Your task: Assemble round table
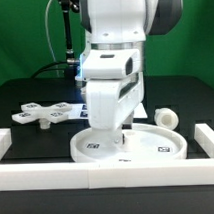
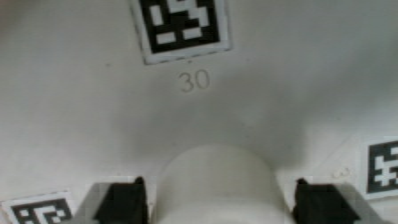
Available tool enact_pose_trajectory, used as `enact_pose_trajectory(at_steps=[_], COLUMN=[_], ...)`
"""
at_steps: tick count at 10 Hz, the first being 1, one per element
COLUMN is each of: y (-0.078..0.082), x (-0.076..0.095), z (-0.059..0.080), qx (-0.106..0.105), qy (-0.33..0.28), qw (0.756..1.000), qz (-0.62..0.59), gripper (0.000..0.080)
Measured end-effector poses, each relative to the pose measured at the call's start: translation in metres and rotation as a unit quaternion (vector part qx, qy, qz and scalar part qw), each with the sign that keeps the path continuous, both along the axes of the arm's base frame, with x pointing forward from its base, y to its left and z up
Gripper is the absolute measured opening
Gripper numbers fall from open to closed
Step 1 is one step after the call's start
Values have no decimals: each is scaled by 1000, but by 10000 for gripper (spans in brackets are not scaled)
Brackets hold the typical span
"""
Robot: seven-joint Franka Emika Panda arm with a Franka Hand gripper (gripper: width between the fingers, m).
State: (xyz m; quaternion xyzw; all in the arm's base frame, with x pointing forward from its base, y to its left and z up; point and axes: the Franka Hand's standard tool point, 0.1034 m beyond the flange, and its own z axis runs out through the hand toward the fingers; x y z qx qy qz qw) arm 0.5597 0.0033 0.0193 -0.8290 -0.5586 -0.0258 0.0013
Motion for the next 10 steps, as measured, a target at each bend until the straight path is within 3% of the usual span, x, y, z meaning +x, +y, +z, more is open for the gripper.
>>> enact_pose_trajectory(at_steps=[5,8,9,10], y=[26,26,26,26], x=[2,2,2,2], z=[-1,-1,-1,-1], qx=[0,-1,-1,-1], qy=[13,15,16,16], qw=[1000,1000,1000,1000], qz=[12,0,-1,-1], gripper=[400,400,513,513])
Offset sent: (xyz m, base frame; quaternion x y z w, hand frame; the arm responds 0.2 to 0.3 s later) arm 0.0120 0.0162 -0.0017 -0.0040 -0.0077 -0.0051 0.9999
